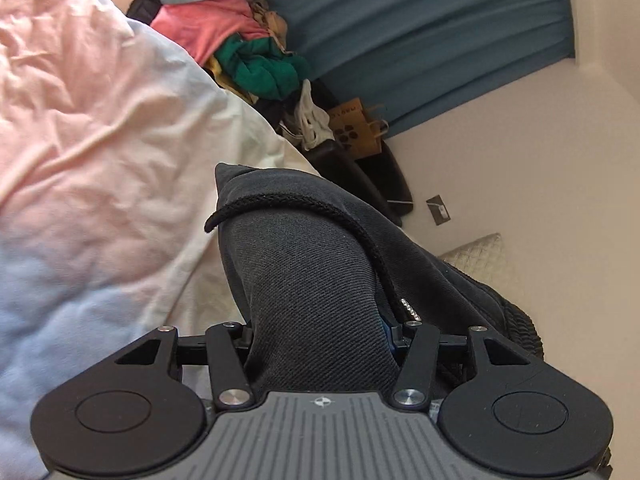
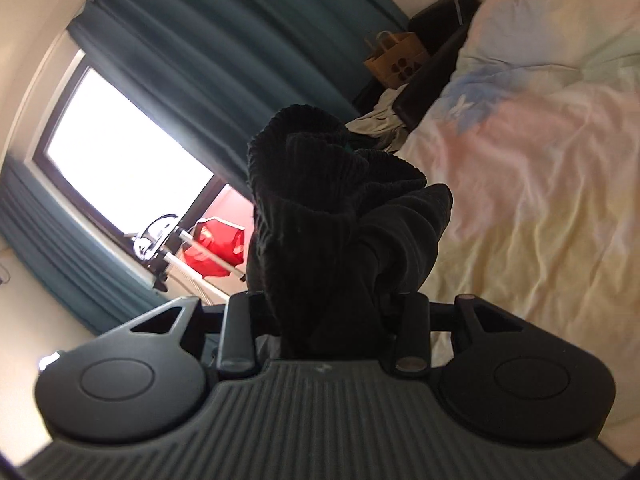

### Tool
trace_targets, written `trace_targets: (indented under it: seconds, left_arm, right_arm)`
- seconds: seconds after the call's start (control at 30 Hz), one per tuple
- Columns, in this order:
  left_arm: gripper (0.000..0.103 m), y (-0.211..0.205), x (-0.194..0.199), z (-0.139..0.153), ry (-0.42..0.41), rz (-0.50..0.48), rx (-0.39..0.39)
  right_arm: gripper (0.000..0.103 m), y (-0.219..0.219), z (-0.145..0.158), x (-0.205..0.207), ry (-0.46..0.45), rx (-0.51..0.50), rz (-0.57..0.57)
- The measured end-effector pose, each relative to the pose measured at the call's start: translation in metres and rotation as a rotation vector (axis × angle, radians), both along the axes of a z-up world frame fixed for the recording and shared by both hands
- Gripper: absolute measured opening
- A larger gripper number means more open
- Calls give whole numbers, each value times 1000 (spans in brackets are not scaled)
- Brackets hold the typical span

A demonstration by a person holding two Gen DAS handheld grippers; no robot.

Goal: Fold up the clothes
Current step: 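Lower the sweatpants onto the duvet and open both grippers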

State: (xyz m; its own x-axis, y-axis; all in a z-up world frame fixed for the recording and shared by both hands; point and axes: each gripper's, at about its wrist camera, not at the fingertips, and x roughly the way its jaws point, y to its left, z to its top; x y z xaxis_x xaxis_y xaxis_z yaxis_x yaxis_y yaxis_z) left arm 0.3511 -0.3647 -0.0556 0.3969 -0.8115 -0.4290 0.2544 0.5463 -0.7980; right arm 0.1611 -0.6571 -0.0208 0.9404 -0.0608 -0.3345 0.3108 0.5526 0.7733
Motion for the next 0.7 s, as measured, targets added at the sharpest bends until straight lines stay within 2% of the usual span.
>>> trace_targets:
  seconds: [0.13, 0.17, 0.3, 0.37, 0.43, 0.5, 0.53, 0.6, 0.7]
  left_arm:
    - [54, -36, 20, -54, 74, -35, 89]
    - [54, -37, 21, -65, 67, -54, 110]
    - [63, -38, 15, -104, 10, -151, 147]
    - [69, -34, 13, -121, 16, -184, 138]
    - [70, -34, 5, -125, -20, -193, 146]
    - [70, -36, -2, -122, -56, -184, 165]
    - [70, -38, -5, -118, -64, -176, 183]
    - [71, -40, -11, -106, -77, -165, 231]
    - [77, -45, -24, -76, -143, -152, 371]
  right_arm:
    - [40, -28, -56, 7, 103, 42, -21]
    - [40, -31, -72, 6, 135, 60, -18]
    - [41, -29, -152, -38, 117, 247, -58]
    - [42, -22, -187, -60, 97, 301, -75]
    - [42, -14, -209, -75, 57, 327, -90]
    - [44, -17, -212, -75, 38, 359, -94]
    - [47, -20, -207, -72, 58, 374, -94]
    - [50, -21, -188, -70, 129, 371, -102]
    - [54, -19, -159, -74, 240, 349, -125]
